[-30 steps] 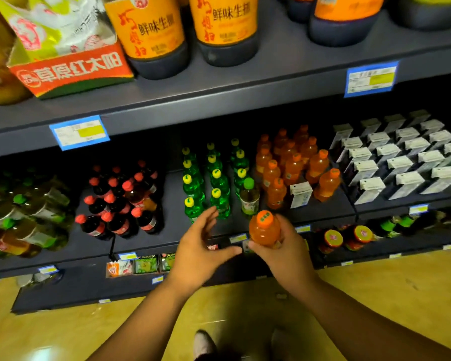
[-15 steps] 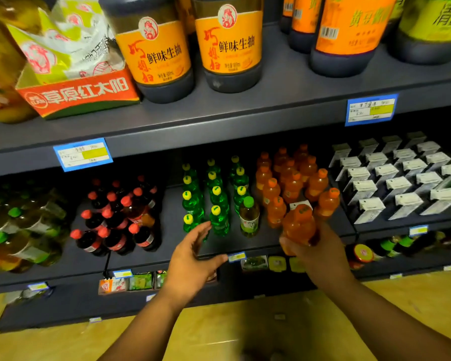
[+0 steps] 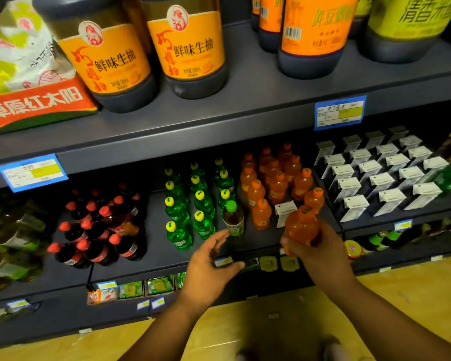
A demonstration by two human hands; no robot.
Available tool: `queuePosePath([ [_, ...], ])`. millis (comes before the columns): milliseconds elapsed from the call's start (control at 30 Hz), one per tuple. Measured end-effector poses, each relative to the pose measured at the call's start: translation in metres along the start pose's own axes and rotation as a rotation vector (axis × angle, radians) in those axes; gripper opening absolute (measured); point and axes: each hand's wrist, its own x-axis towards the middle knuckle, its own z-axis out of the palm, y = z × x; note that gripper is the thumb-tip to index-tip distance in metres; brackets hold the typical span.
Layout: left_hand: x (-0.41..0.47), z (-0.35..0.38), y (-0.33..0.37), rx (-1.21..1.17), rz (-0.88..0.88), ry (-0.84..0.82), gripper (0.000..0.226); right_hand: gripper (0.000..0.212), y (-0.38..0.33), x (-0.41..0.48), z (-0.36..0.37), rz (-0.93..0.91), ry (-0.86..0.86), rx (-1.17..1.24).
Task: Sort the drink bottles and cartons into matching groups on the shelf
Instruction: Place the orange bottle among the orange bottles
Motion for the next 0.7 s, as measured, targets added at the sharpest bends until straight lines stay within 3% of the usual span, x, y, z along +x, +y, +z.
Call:
queuePosePath([
  [467, 0.004, 0.125, 0.014, -0.041, -0.088, 0.054, 0.065, 0.048, 0.005, 0.031, -0.094, -0.008, -0.145, -0.077],
  [700, 0.021, 0.147, 0.008, 0.103, -0.099, 0.024, 0.054, 0.045, 0.015, 0.048, -0.107, 0.038, -0.164, -0.043],
])
